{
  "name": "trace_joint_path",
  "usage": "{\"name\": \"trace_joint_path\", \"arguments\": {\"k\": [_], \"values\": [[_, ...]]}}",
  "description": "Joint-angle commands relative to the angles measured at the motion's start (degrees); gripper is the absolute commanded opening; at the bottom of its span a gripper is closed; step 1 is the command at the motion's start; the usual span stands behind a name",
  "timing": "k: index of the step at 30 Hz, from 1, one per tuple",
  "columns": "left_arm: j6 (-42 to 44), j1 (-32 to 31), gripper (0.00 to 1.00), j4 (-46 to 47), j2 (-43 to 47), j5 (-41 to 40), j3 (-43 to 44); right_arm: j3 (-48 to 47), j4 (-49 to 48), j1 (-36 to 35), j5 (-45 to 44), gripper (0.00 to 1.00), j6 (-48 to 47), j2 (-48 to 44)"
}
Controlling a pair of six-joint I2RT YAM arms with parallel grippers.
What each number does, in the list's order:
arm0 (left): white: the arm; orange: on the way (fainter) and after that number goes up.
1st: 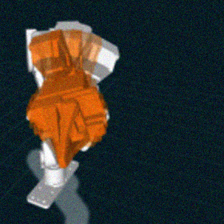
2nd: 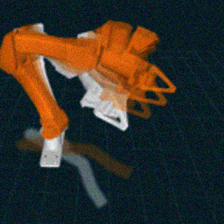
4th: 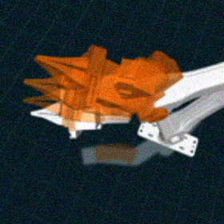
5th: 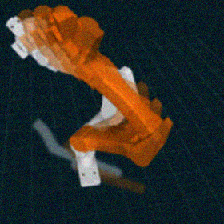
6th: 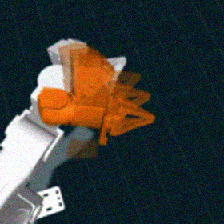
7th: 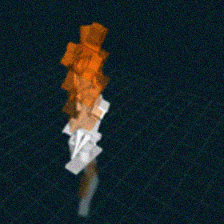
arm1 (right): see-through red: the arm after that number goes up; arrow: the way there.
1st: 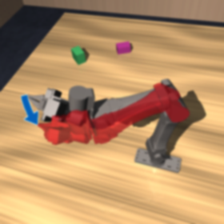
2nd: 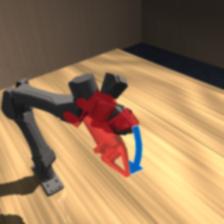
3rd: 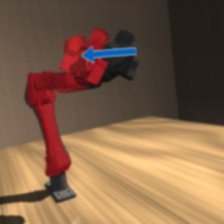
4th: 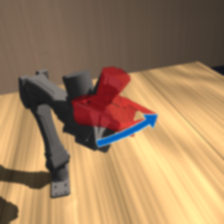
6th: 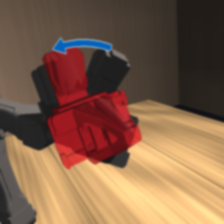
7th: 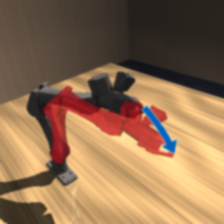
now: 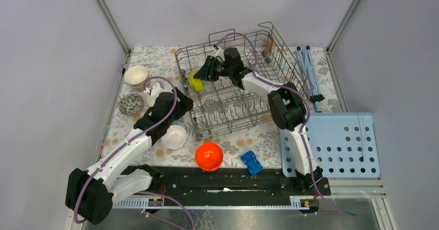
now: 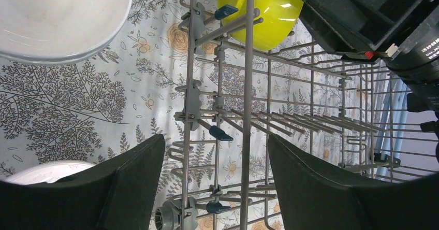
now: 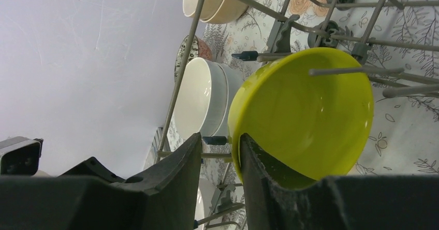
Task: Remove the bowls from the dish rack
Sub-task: Pick up the bowl from the dish rack.
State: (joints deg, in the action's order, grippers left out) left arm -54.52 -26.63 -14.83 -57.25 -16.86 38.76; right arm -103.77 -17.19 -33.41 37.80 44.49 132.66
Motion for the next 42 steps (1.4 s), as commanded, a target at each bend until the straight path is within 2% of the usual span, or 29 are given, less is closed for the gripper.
{"name": "trace_joint_path", "arguments": {"k": [1,7,9,12,17,23,33,42], "values": [[-0.72,0.27,0.76,3.31,-0.76,0.34,-0.27,-2.45,-4.18,-0.75,4.36,0.39,3.55,1.02],[-0.85,0.33,0.75,3.47,-1.73,-0.13,-0.08,-4.47,-4.39,-0.74,6.15,0.38,5.14,3.0],[-1.05,0.28,0.75,3.51,-2.1,-0.32,-0.09,-4.56,-4.58,-0.74,6.59,0.35,5.61,3.34],[-1.33,0.31,0.74,3.84,-2.81,-0.42,0.04,-4.45,-5.81,-0.7,7.75,0.25,7.01,3.99],[-2.07,0.5,0.73,4.5,-4.39,-0.76,-0.07,-2.44,-11.76,-0.19,8.67,0.0,11.29,3.89],[-3.73,0.87,0.71,4.91,-6.9,-1.58,0.87,1.01,-20.17,1.74,9.86,0.0,17.55,2.29],[-4.23,1.49,0.65,4.51,-8.36,-3.64,1.32,5.94,-28.26,4.82,11.78,0.0,23.11,-1.69],[-3.89,1.8,0.64,5.01,-8.61,-4.0,1.27,6.87,-44.29,6.24,12.56,0.0,37.47,1.57]]}}
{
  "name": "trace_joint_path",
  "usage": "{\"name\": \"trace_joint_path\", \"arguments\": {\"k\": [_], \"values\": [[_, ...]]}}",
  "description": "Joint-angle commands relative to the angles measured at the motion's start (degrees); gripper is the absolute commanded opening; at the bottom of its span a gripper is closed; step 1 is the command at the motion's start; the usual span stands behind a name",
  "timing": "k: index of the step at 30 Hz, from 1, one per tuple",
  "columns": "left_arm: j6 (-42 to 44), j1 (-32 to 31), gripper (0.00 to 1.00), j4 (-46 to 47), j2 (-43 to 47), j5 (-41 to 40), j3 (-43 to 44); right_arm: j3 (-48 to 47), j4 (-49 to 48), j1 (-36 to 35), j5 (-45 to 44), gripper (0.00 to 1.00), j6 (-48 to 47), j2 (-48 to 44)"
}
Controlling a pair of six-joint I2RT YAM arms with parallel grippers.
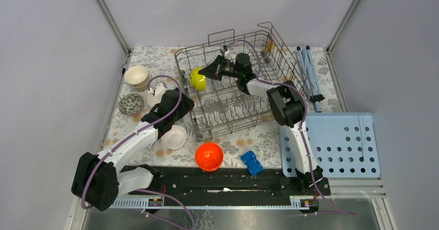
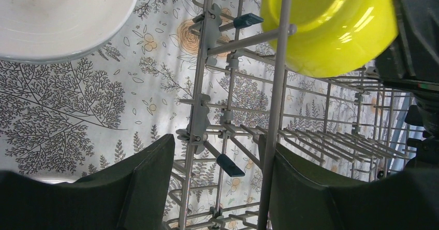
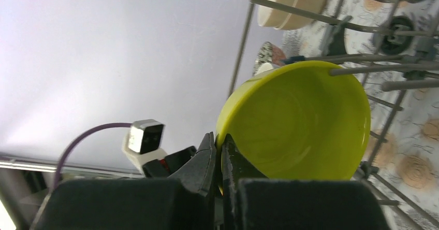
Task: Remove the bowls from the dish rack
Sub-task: Pick up the bowl from the dish rack.
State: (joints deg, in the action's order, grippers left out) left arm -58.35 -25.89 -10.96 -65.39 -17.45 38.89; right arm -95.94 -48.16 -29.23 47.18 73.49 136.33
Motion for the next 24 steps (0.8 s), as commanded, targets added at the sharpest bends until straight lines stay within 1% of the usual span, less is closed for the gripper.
{"name": "trace_joint_path", "arguments": {"k": [1,13,18,24], "values": [[0.04,1.1,0.64,1.1,-0.53,-3.42,1.22,-1.07,-14.2,2.21,3.18,0.0,9.44,-2.04],[0.09,1.28,0.64,-1.21,1.37,-3.71,2.67,0.16,-16.48,3.6,3.06,0.0,11.5,-6.03],[0.2,1.28,0.64,-3.24,5.14,-4.08,3.25,1.36,-20.15,3.58,2.07,0.0,14.08,-7.74],[0.49,1.28,0.65,-6.49,9.95,-3.88,4.69,2.65,-19.58,3.56,1.82,0.0,13.84,-11.97]]}}
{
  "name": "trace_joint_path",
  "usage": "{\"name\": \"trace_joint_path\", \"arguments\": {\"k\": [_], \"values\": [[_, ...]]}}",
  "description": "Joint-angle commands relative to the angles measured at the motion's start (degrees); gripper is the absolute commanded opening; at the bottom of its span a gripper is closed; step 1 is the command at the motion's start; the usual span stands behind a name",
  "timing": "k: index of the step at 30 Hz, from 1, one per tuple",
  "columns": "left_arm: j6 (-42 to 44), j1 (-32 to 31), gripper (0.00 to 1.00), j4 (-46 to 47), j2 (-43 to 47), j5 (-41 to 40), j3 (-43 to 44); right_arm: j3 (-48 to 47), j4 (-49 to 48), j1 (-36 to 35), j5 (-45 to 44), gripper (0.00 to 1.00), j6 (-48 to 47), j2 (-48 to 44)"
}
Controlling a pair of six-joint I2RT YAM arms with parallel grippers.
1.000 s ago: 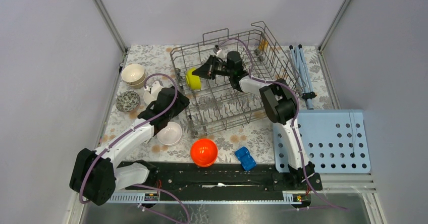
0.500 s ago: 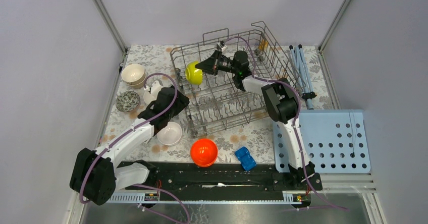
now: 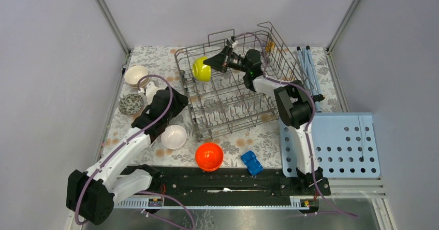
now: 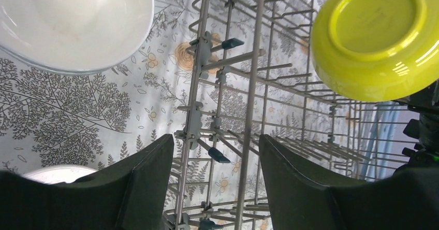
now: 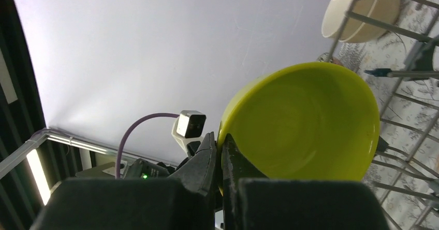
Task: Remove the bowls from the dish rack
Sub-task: Pick up the bowl from the dish rack, then place the bowl at the center of the board.
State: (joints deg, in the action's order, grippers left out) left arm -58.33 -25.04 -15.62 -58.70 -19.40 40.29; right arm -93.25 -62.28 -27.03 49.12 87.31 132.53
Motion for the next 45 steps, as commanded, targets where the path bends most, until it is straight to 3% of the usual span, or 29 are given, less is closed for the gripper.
{"name": "trace_joint_path", "arguments": {"k": [1,9,12,14,16,20,23,29,32,38,42,45], "values": [[0.56,0.43,0.66,-2.35,4.12,-1.77,3.58,0.12,-4.4,1.34,-0.04,0.0,-0.85,-9.14],[3.13,0.48,0.7,-6.48,11.17,-1.45,7.21,2.31,15.83,1.36,0.4,0.0,-18.44,-22.88],[5.19,0.43,0.8,-9.09,13.5,-1.66,9.42,3.85,25.38,1.24,-1.13,0.0,-26.84,-29.88],[6.3,0.47,0.92,-10.89,15.15,-1.92,10.9,5.33,33.45,0.83,-2.92,0.0,-33.08,-35.58],[6.47,0.43,0.99,-13.26,16.46,-3.02,12.28,6.85,41.54,-0.81,-5.81,0.0,-40.28,-41.84],[7.29,0.44,0.99,-16.73,17.88,-7.56,14.3,8.92,60.65,-8.87,-17.81,0.0,-60.96,-54.51],[11.11,0.43,0.99,-17.8,17.26,-7.43,16.54,11.48,70.54,-15.16,-25.9,0.0,-68.7,-62.06],[18.37,0.43,0.99,-15.73,16.07,-0.53,18.75,16.62,81.62,-26.17,-40.46,0.0,-77.4,-73.49],[21.6,0.47,0.99,-11.55,17.43,4.97,18.78,21.3,84.5,-35.1,-48.67,0.0,-80.56,-78.45],[22.71,0.43,0.99,7.3,29.44,23.6,5.24,24.88,92.86,-53.21,-73.56,0.0,-85.26,-77.23],[25.95,0.45,0.99,-2.52,23.79,34.4,9.29,28.27,93.4,-59.38,-84.12,0.0,-88.91,-76.57],[31.78,0.43,0.99,-9.62,21.06,36.16,12.96,31.87,93.77,-66.21,-91.32,0.0,-93.97,-74.75]]}}
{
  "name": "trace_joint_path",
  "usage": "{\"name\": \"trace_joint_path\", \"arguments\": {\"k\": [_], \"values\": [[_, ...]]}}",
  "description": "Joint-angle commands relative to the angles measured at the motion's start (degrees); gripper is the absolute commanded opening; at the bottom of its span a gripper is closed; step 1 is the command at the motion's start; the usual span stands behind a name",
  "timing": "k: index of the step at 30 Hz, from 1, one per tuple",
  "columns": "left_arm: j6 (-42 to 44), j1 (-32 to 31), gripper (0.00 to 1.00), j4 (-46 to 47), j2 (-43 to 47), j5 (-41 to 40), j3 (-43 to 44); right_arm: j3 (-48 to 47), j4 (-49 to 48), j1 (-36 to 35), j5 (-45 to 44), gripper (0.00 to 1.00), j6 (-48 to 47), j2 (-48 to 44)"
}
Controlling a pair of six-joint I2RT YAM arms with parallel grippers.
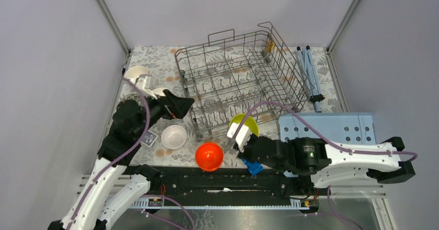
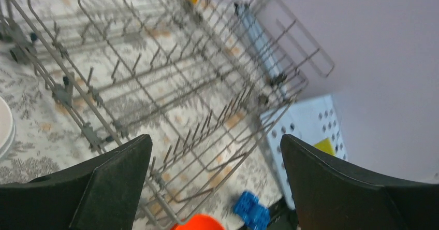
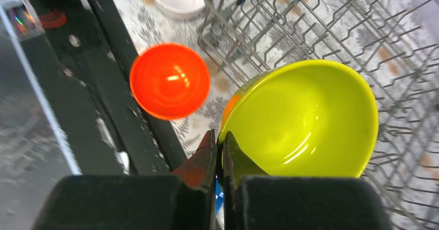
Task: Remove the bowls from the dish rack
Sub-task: Place the bowl at the center of the board.
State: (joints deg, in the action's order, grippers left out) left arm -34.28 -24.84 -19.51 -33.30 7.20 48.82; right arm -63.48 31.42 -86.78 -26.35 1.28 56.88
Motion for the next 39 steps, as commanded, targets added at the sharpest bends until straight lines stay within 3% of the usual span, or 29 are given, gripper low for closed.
{"name": "trace_joint_path", "arguments": {"k": [1,5,8,10,13,16,19,29,39], "values": [[9.49,0.24,0.99,-7.29,-4.28,9.24,5.62,2.78,0.85,-8.64,-17.88,0.0,-8.95,1.87],[12.95,-1.36,0.99,-10.1,-4.15,12.43,9.8,3.58,4.31,-13.99,-19.47,0.0,-11.18,6.03],[14.47,-2.5,0.97,-13.52,-8.2,17.53,11.99,3.16,6.86,-16.14,-17.79,0.0,-12.2,8.88],[15.61,-4.45,0.95,-15.4,-10.49,16.75,12.69,2.58,9.16,-16.78,-15.76,0.0,-12.54,10.51],[16.65,-14.13,0.95,-17.72,-13.57,9.08,13.44,1.44,12.04,-17.57,-12.94,0.0,-12.54,12.65],[16.7,-29.6,0.96,-20.03,-18.34,-8.33,15.28,0.43,13.58,-17.78,-9.72,0.0,-12.62,13.59],[16.75,-39.94,0.95,-23.72,-24.51,-17.63,19.16,-1.24,14.63,-17.87,-7.0,0.0,-12.7,14.1],[20.1,-42.13,0.88,-28.22,-33.8,-16.07,24.89,-3.8,16.09,-20.87,-5.75,0.0,-13.58,18.04],[20.7,-45.72,0.77,-32.02,-36.27,-16.92,25.6,-4.33,16.23,-21.43,-5.75,0.0,-14.11,18.77]]}}
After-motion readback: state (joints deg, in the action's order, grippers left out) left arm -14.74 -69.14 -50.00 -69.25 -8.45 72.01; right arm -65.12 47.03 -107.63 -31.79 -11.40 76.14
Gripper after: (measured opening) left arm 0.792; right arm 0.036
